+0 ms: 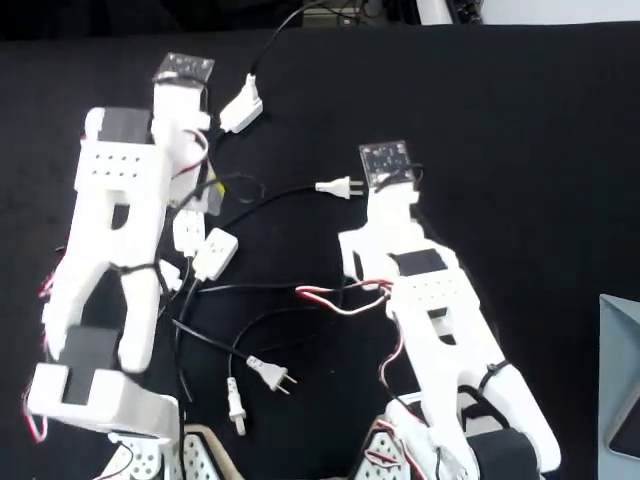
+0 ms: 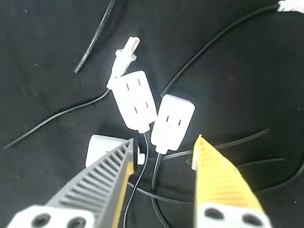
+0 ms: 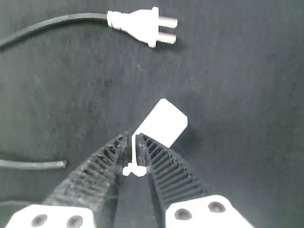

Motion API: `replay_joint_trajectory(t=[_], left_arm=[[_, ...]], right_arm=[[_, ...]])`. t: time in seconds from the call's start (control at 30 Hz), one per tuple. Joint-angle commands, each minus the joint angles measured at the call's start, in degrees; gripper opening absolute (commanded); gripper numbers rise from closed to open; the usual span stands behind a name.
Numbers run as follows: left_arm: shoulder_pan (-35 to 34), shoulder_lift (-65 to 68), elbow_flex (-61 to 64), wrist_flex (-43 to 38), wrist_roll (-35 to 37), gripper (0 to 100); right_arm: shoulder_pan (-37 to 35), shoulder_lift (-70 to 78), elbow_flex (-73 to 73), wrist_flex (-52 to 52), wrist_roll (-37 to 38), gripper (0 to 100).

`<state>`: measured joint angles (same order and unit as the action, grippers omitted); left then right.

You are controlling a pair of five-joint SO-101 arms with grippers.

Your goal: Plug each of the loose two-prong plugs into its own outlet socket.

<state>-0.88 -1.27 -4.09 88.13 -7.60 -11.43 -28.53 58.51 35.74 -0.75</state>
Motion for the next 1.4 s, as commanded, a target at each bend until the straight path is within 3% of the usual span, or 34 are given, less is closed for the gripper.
replay_joint_trajectory(t=[0.0,0.17,0.43,0.63,0.83,1.03,1.17,1.37], left_arm=[[-1.1,-7.3,8.04,-5.27,0.7,20],[-0.84,-14.07,21.93,-11.87,1.32,21],[-1.1,-21.63,40.31,-21.8,3.08,21],[-1.01,-27.69,46.37,-22.33,3.08,20],[-0.92,-32.18,54.11,-29.98,3.16,20],[-0.92,-36.04,56.75,-30.42,3.16,20],[-1.1,-36.31,56.92,-30.42,3.16,20],[-1.1,-36.31,57.36,-30.51,3.16,20]], right_arm=[[0.62,0.22,-2.15,-2.02,0.26,2.6],[0.88,0.22,-0.66,-1.93,0.35,2.6],[3.6,0.22,1.19,0.53,6.51,2.6],[8.44,0.22,-0.84,2.99,6.68,2.6],[3.16,0.13,-1.98,2.46,6.33,2.6],[0.44,1.63,-4.44,2.46,6.24,2.6],[0.7,10.15,-7.08,2.46,6.24,2.6],[7.74,18.07,-12.35,7.56,6.59,2.2]])
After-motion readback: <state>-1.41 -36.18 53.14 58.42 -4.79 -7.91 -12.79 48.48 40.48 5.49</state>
